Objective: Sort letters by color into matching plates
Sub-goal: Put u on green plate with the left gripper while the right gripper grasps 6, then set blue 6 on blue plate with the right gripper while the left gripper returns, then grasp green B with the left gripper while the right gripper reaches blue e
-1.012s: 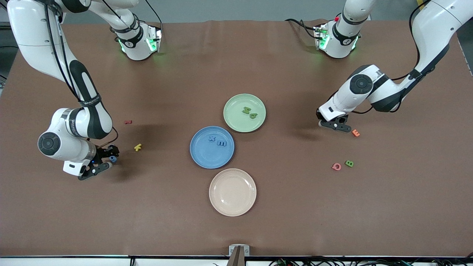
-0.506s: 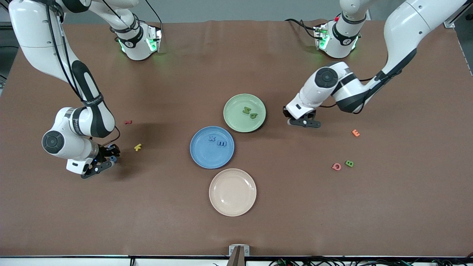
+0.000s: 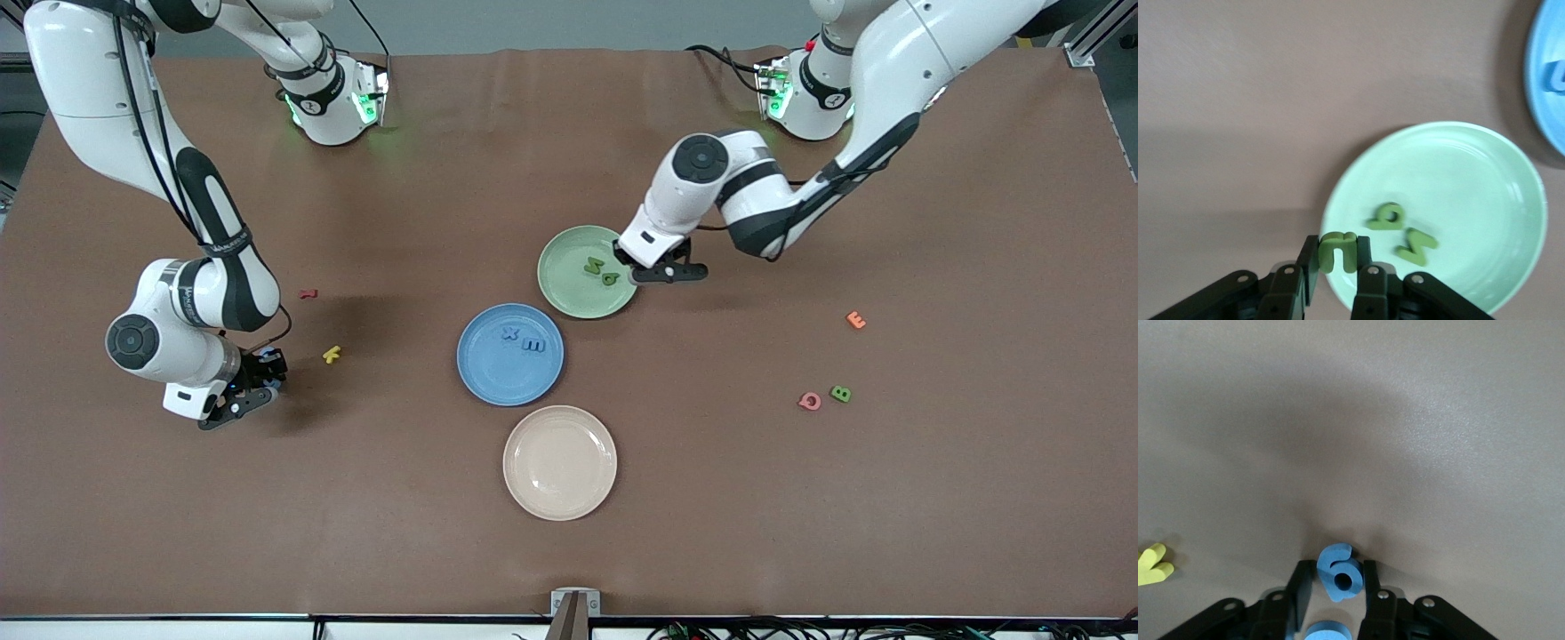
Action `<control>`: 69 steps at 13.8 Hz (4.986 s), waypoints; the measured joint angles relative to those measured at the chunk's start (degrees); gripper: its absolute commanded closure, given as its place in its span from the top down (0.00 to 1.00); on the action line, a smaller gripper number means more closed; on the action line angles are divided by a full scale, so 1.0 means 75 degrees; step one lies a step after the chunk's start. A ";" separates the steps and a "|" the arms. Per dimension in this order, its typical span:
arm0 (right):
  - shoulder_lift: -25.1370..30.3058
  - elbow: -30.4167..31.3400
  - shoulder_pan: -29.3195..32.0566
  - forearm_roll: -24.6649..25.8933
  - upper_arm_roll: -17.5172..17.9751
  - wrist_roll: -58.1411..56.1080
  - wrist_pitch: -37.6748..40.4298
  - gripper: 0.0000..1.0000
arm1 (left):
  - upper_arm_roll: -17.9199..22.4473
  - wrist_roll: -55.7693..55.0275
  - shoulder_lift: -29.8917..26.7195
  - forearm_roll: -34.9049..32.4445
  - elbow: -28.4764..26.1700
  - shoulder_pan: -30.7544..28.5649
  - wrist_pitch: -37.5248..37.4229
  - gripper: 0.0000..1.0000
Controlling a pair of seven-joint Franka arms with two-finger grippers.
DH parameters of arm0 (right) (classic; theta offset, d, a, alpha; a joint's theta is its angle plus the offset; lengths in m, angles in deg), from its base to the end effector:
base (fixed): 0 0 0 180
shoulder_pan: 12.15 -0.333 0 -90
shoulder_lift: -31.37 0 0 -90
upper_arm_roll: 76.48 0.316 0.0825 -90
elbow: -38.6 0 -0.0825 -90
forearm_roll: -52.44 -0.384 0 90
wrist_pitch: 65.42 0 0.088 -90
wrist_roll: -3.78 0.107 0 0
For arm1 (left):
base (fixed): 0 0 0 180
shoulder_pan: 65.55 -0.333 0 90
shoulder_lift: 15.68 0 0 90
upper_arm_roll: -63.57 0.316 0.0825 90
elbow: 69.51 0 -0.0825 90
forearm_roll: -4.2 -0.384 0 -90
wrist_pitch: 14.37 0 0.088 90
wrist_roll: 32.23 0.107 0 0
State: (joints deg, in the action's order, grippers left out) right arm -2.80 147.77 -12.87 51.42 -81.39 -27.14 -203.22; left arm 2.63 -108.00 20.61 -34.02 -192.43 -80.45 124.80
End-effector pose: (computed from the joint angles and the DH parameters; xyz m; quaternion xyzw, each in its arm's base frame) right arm 0.6172 -0.0436 0.1756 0.9718 0.2302 -0.0506 0.0036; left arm 0.3983 -0.4036 0.2495 0.9963 0.0521 -0.0245 0.0639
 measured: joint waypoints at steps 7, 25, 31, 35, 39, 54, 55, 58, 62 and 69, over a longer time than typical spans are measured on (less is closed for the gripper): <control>0.0001 -0.0106 -0.0013 0.0003 0.0010 -0.0028 0.0112 0.11 | 0.0840 -0.1661 0.0382 0.0009 0.0459 0.1660 -0.0005 0.16; 0.0444 -0.1637 -0.3912 -0.1075 0.0108 0.7548 0.2804 0.11 | 0.0884 -0.0617 -0.0102 -0.0006 0.1372 -0.0337 -0.0745 1.00; -0.0326 -0.1929 -0.4296 -0.1115 0.0101 0.8504 0.1828 0.11 | 0.0933 0.0728 -0.0129 -0.0006 0.1747 -0.1833 -0.0758 1.00; -0.0477 -0.2001 -0.4301 -0.1136 0.0100 0.8563 0.1803 0.12 | 0.1122 0.1049 -0.0119 -0.0007 0.1769 -0.2780 -0.0767 1.00; -0.0671 -0.2090 -0.4372 -0.1331 0.0104 0.8567 0.1424 0.12 | 0.1720 0.0973 -0.0061 -0.0007 0.1771 -0.2988 -0.0766 0.98; -0.0113 -0.2492 -0.4310 -0.1357 -0.0103 0.8590 0.3299 0.99 | 0.2700 -0.0881 0.0569 -0.0007 0.1777 -0.2845 -0.0166 0.68; 0.0197 -0.2491 -0.4154 -0.1353 -0.0125 0.8535 0.3740 0.99 | 0.2701 -0.0882 0.0579 -0.0006 0.1777 -0.2834 -0.0165 0.67; 0.1034 -0.2305 -0.3389 -0.1337 -0.0160 0.7563 0.4575 0.99 | 0.2717 -0.0893 0.0598 -0.0006 0.1776 -0.2740 -0.0166 0.66; 0.1567 -0.1603 -0.2046 -0.0883 -0.0202 0.5495 0.4661 0.99 | 0.2782 -0.0895 0.0610 -0.0011 0.1777 -0.2597 -0.0165 0.65; 0.1459 -0.1272 -0.0055 -0.0138 -0.0207 0.1735 0.3497 0.99 | 0.2926 -0.0895 0.0752 -0.0179 0.1876 -0.2420 -0.0127 0.64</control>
State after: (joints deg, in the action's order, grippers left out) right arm 8.14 138.23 -13.29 50.38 -82.94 -14.12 -176.99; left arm 24.57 -114.71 26.25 -35.37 -178.36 -98.61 123.86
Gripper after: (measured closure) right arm 0.009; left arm 0.361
